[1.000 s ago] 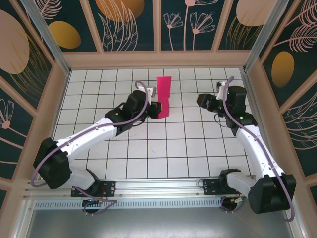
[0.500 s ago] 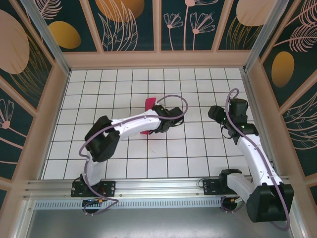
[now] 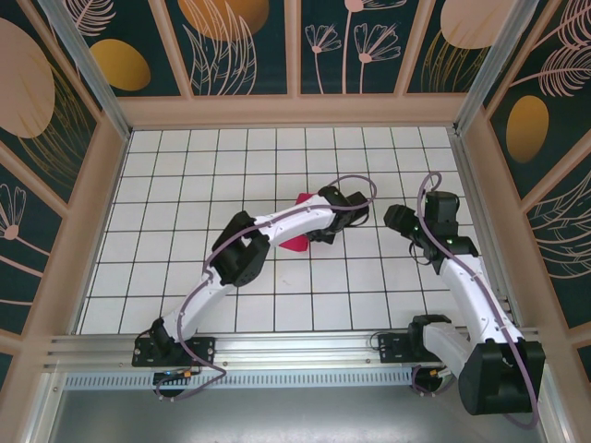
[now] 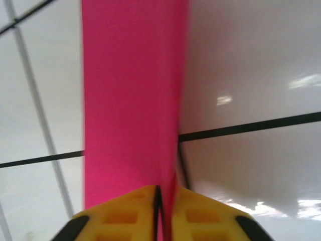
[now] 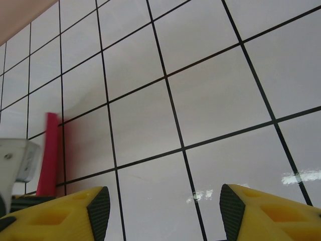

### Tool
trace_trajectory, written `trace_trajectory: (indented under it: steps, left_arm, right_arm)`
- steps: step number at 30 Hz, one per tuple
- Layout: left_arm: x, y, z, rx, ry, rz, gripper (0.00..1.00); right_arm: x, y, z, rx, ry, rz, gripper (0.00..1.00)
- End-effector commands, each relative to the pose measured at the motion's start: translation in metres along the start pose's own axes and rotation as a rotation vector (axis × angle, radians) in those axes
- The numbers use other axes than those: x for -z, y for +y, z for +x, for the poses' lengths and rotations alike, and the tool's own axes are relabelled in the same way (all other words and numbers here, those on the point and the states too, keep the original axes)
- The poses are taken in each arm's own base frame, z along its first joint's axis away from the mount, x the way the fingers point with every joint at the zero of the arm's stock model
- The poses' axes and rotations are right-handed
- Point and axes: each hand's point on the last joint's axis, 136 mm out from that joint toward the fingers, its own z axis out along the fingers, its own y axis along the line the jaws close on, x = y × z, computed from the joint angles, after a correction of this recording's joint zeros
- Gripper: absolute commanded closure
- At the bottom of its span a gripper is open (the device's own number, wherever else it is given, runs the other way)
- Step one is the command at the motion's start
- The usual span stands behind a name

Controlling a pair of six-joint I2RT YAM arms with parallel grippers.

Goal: Fold a paper plane with a square sheet of paper (fold left side to right side)
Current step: Turn over the paper at the center of the table, then rotate the paper at the center of the table.

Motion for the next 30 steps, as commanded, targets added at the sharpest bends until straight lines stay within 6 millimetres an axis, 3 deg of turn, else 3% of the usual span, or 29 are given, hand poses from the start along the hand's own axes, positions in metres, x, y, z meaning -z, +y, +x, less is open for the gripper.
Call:
trace_trajectory:
  steps: [1,6,8,11,15,18,25,28,30]
  left_arm:
    - [-0.001,-0.017,0.002,-0.05,0.076,0.089,0.77]
    - [0.011,-0.03,-0.02,-0.013,0.055,0.246,0.6]
    - [0.024,-0.033,-0.031,0.01,0.031,0.339,0.52]
    - [0.049,-0.024,-0.052,0.056,-0.029,0.467,0.5]
    - [0.082,0.01,-0.078,0.157,-0.146,0.65,0.48]
    - [0.086,0.045,-0.082,0.248,-0.202,0.744,0.45]
    - [0.062,0.118,-0.07,0.485,-0.291,0.912,0.45]
    - [0.056,0.138,-0.061,0.547,-0.323,0.962,0.43]
    - [0.05,0.141,-0.054,0.56,-0.317,0.998,0.43]
  right_arm:
    - [-0.004,0.006,0.002,-0.005,0.01,-0.046,0.37]
    - [-0.013,0.006,0.013,-0.004,0.068,-0.066,0.36]
    - [-0.017,0.008,0.017,-0.01,0.09,-0.085,0.34]
    - [-0.024,0.014,0.02,-0.027,0.115,-0.122,0.31]
    - [-0.04,0.028,0.022,-0.055,0.162,-0.184,0.3]
    - [-0.056,0.039,0.021,-0.042,0.193,-0.174,0.28]
    - [-0.108,0.082,0.02,0.045,0.252,-0.119,0.12]
    - [-0.132,0.097,0.02,0.065,0.278,-0.094,0.09]
    - [-0.148,0.107,0.022,0.085,0.293,-0.079,0.06]
